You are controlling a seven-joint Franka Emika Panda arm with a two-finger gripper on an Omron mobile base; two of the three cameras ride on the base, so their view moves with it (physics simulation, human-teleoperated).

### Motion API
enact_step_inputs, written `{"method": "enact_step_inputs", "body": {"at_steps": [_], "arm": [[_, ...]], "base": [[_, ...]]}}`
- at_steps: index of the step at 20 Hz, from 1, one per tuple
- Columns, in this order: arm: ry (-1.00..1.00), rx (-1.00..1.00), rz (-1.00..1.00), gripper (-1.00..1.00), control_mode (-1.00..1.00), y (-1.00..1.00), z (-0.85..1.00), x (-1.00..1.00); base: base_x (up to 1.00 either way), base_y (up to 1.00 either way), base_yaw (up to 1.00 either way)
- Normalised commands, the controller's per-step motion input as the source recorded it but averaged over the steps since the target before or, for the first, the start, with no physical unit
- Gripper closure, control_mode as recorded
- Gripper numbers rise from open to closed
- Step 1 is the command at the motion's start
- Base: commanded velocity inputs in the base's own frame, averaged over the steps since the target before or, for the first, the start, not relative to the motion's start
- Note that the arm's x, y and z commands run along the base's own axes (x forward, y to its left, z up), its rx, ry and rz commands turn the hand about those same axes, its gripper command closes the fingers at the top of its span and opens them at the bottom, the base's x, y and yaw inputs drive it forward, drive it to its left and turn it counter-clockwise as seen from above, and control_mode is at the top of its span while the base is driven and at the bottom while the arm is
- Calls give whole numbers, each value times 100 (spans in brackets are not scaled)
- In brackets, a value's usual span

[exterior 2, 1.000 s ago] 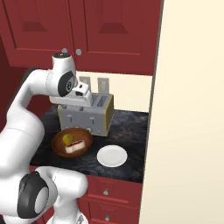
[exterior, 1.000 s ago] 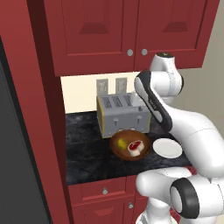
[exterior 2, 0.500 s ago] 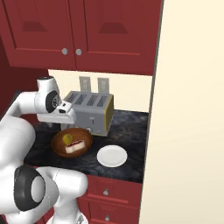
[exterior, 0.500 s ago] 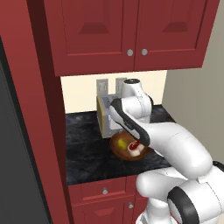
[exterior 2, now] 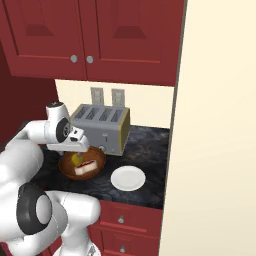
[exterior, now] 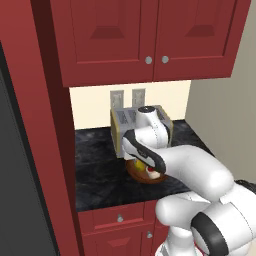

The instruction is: Remove the orange from the bowl and place it on the small plate. Then place the bowl with only the steak in the microwave, close the door, and press the start button to microwave the steak.

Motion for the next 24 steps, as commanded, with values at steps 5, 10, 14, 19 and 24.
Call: {"method": "enact_step_inputs", "body": {"at_steps": [5,10,14,19,24], "arm": [[5,1,0,-100,-100,0,-19,18],[4,0,1,-100,-100,0,-1,6],[-6,0,8,-100,-100,0,-23,31],[-8,-1,11,-100,-100,6,-52,32],[0,0,7,-100,-100,0,-33,15]], "base": [[0,0,0],[0,0,0],[0,0,0],[0,0,0],[0,0,0]]}}
